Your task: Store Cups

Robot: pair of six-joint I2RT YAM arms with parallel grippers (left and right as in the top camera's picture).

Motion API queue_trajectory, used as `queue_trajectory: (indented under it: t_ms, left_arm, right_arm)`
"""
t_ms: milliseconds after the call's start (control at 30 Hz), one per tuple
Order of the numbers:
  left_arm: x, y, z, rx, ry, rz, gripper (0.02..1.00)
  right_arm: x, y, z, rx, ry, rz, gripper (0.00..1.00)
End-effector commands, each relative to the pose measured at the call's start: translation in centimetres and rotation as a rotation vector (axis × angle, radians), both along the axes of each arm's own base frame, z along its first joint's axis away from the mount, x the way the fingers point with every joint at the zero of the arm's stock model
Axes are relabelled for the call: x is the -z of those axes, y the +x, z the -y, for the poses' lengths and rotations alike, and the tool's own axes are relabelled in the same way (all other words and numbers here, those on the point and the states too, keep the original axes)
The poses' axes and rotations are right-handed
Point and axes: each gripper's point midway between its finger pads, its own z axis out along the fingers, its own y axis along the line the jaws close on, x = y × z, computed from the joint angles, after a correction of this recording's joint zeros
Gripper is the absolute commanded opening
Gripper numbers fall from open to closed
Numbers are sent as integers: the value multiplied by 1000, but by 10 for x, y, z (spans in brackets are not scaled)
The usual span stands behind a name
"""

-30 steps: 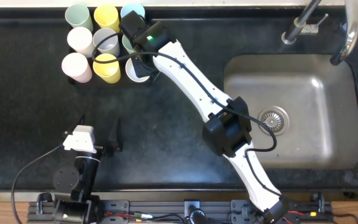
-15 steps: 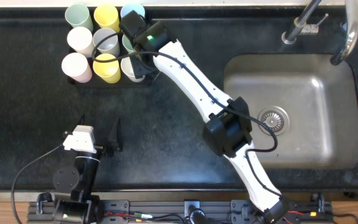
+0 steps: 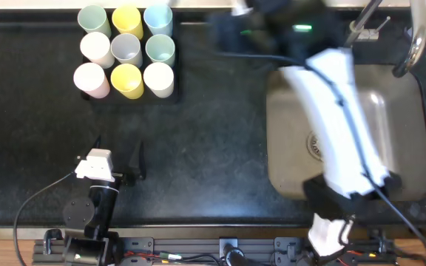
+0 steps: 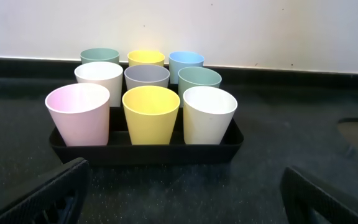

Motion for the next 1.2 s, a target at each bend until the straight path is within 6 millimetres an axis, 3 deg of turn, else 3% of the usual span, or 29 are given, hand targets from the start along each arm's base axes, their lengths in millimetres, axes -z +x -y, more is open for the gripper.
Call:
queue_trajectory:
  t_ms: [33, 267, 433, 600, 700, 933, 1100, 1200]
  left_arm:
    - [0, -1, 1, 10, 17, 4, 1000]
    - [0, -1, 1, 10, 17, 4, 1000]
    - [0, -1, 1, 10, 17, 4, 1000]
    - [0, -1, 1, 9, 17, 4, 998]
    - [0, -1, 1, 10, 17, 4, 1000]
    - [0, -1, 1, 10, 17, 4, 1000]
    - [0, -1, 1, 10, 17, 4, 1000]
    - [0, -1, 1, 10, 17, 4, 1000]
  right_arm:
    - [0, -7, 39, -7, -70, 19, 945]
    - [2, -49, 105, 30, -109, 228, 998]
    - [27, -87, 133, 85, -86, 399, 998]
    - [66, -121, 139, 93, -54, 534, 996]
    - [80, -134, 140, 100, -36, 634, 998]
    - [106, -151, 143, 115, 4, 806, 998]
    - [91, -153, 143, 126, 41, 997, 998]
    - [94, -156, 143, 140, 87, 1092, 998]
